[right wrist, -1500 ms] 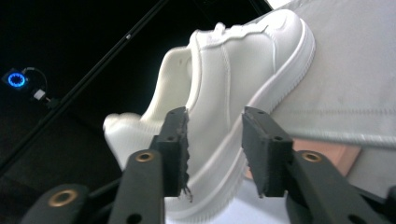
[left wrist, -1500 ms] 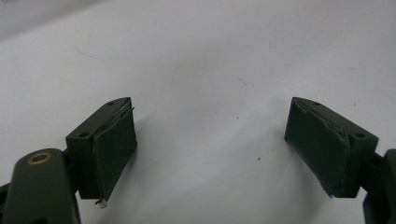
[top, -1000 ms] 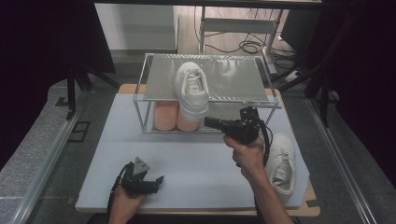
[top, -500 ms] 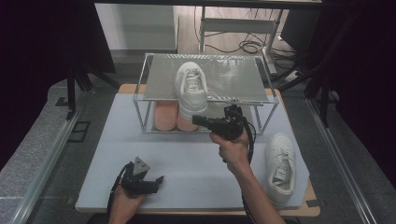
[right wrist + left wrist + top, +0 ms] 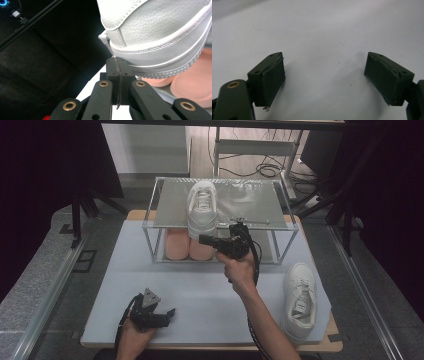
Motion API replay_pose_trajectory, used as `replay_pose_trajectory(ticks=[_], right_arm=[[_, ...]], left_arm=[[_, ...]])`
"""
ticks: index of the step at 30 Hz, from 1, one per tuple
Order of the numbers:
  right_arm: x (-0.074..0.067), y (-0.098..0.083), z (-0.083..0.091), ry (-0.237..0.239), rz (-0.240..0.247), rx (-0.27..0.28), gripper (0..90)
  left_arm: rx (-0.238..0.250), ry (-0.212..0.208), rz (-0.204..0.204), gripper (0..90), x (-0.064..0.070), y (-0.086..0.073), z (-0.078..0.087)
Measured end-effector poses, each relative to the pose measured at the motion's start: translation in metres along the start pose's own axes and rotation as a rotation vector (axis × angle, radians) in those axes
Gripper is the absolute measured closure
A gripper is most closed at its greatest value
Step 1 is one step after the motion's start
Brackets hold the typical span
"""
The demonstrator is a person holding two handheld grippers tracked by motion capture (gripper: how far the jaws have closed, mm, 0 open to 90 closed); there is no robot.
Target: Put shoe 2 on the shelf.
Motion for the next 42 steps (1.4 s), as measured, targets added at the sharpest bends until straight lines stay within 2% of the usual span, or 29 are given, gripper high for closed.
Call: replay_pose_trajectory(ticks=[13, 16, 23, 29, 33, 42], right_arm=[[0.019, 0.020, -0.023, -0.052, -0.019, 0.004, 89.9], [0.020, 0.022, -0.027, -0.055, -0.021, 0.013, 90.0], [0.015, 0.024, -0.040, -0.073, 0.012, -0.001, 90.0], [0.014, 0.021, -0.035, -0.079, 0.018, -0.005, 89.7], [0.011, 0.019, -0.026, -0.084, 0.039, -0.015, 87.0], [0.009, -0.002, -0.011, -0.169, 0.161, -0.074, 72.7]], left_arm=[[-0.006, 0.000, -0.008, 16.6, 0.000, 0.000, 0.000], [-0.005, 0.000, -0.007, 16.6, 0.000, 0.000, 0.000], [-0.004, 0.000, -0.008, 16.7, 0.000, 0.000, 0.000], [-0.004, 0.000, -0.008, 16.8, 0.000, 0.000, 0.000], [-0.005, 0.000, -0.008, 16.8, 0.000, 0.000, 0.000], [0.002, 0.000, -0.001, 16.8, 0.000, 0.000, 0.000]])
Point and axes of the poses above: each handheld gripper's, and its own axes: z roughly backward along the jaws, y roughly out of its top, x roughly to its right, the point moved 4 cm from there along -z, roughly forward along the jaws, and after that the axes turned 4 degrees about -x, right-handed, at the moved point
